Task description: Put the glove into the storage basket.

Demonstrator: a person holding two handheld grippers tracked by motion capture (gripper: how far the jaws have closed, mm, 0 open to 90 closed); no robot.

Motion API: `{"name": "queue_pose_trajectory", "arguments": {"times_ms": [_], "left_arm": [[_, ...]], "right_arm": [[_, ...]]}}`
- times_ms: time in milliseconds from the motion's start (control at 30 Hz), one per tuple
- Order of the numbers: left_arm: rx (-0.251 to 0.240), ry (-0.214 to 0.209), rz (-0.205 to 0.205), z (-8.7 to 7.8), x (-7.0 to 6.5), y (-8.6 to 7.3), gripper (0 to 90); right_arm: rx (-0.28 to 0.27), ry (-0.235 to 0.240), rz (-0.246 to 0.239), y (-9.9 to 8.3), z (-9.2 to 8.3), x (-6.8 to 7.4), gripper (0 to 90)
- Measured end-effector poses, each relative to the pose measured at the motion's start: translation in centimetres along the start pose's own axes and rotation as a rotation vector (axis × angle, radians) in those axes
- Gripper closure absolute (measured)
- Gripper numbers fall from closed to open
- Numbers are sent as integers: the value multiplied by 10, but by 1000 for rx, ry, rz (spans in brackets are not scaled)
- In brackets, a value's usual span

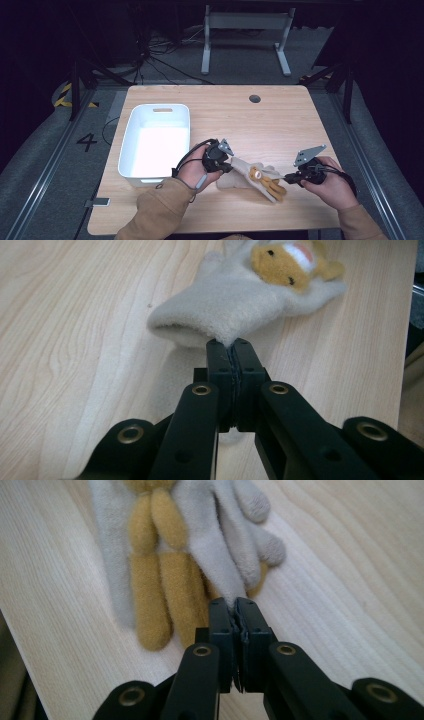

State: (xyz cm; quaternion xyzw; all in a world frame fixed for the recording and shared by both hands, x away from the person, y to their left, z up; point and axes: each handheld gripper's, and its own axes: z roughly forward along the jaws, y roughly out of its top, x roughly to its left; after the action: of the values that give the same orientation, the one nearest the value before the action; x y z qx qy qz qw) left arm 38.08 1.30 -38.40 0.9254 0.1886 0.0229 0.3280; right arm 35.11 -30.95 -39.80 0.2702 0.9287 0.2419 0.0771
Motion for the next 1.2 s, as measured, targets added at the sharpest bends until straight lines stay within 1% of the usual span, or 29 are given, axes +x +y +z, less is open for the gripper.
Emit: {"name": "queue_pose_trajectory", "arguments": {"times_ms": [67, 167, 300, 367, 467, 667, 767, 900, 1000, 1067, 1167, 1200], "left_arm": [[-14, 8, 3, -4, -2, -1, 894], [-26, 17, 8, -10, -4, -3, 894], [-39, 29, -3, -15, -8, -6, 894], [-38, 35, 5, -18, -9, -9, 894], [-53, 50, 0, -21, -10, -13, 893], [-54, 73, -14, -26, -12, -21, 893], [-50, 83, -26, -27, -12, -25, 893], [-23, 100, -21, -21, -14, -30, 892], [-12, 106, -23, -17, -14, -33, 892], [5, 102, -17, -13, -15, -34, 893], [38, 98, -8, -6, -16, -36, 892], [49, 96, -11, -4, -16, -37, 892]], "right_arm": [[-17, -9, -10, 2, -4, -2, 873], [-35, -20, -7, 5, -9, -4, 873], [-50, -32, -11, 11, -13, -6, 874], [-57, -35, -21, 14, -14, -8, 873], [-62, -35, -28, 19, -13, -10, 874], [-72, -36, -44, 29, -9, -13, 874], [-68, -30, -53, 34, -3, -15, 874], [-50, -19, -67, 39, 8, -18, 874], [-44, -28, -72, 42, 14, -21, 875], [-47, -35, -74, 43, 14, -23, 875], [-55, -42, -61, 43, 15, -25, 875], [-59, -46, -59, 43, 16, -26, 875]]}}
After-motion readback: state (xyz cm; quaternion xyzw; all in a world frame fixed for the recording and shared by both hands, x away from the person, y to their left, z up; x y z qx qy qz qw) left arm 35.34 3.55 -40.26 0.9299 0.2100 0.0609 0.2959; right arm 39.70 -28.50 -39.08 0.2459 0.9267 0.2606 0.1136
